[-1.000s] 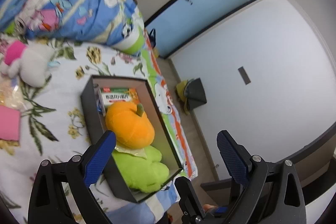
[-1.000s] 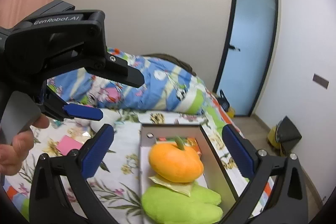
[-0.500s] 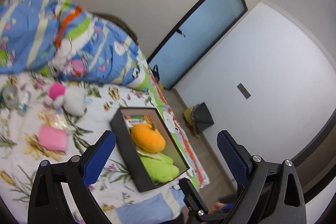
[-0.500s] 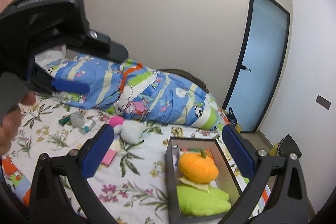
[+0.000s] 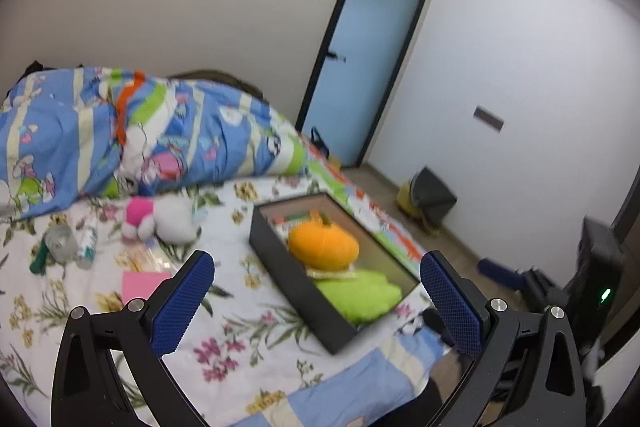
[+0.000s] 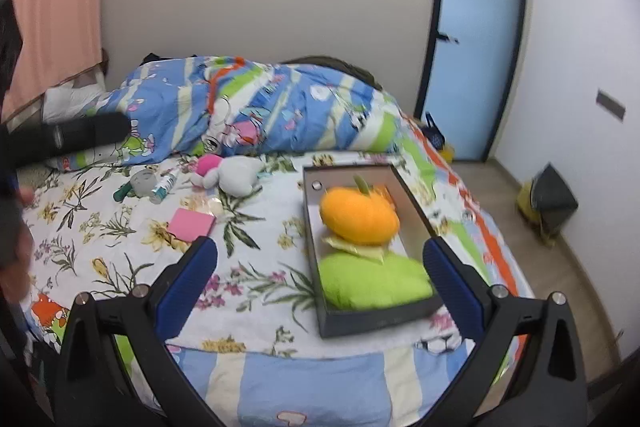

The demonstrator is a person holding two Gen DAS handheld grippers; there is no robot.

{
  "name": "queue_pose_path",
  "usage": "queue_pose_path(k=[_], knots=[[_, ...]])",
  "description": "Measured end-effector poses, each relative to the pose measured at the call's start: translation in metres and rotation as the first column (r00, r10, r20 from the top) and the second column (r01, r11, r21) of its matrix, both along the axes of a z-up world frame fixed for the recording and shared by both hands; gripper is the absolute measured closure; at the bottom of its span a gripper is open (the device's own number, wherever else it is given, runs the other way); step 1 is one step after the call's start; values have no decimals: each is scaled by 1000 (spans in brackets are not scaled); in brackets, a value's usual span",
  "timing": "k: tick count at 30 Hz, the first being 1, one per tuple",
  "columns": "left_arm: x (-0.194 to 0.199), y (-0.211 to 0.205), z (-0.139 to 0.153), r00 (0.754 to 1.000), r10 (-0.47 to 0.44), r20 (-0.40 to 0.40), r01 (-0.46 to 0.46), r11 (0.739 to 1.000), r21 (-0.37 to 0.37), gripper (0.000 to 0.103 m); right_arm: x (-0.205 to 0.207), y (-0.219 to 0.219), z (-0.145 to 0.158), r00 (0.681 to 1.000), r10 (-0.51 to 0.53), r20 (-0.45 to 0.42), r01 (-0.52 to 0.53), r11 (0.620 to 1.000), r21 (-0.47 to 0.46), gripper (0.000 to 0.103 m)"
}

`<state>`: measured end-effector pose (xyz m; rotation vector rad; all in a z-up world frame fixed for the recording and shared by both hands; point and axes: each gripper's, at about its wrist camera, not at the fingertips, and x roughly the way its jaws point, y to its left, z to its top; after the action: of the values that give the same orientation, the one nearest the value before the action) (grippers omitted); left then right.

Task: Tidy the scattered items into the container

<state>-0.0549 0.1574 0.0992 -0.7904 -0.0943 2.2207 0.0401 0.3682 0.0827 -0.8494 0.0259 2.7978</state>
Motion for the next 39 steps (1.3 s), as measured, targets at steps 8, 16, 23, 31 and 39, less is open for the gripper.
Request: queue_pose_path(k=[8, 16, 23, 31, 39], knots=[[12, 55, -58, 999, -13, 44, 20, 986, -167, 0, 4, 38, -42, 995, -56, 79, 62, 995, -78, 0], [11, 76, -89, 997, 42, 71, -24, 969, -244, 0, -4, 70, -72, 986, -83, 142, 102, 986, -129, 0], [15, 77, -92, 996, 51, 67, -32, 966, -257, 0, -11, 98, -97, 977, -111, 181, 144, 973, -182, 0], [24, 78, -89, 997, 61, 47, -45, 956, -289, 0, -6, 106, -92, 980, -121, 160, 152, 968, -202, 0], [30, 81, -87, 997, 63, 48, -46, 954, -297, 0, -1, 108, -84, 985, -109, 136, 137, 967, -215, 0]])
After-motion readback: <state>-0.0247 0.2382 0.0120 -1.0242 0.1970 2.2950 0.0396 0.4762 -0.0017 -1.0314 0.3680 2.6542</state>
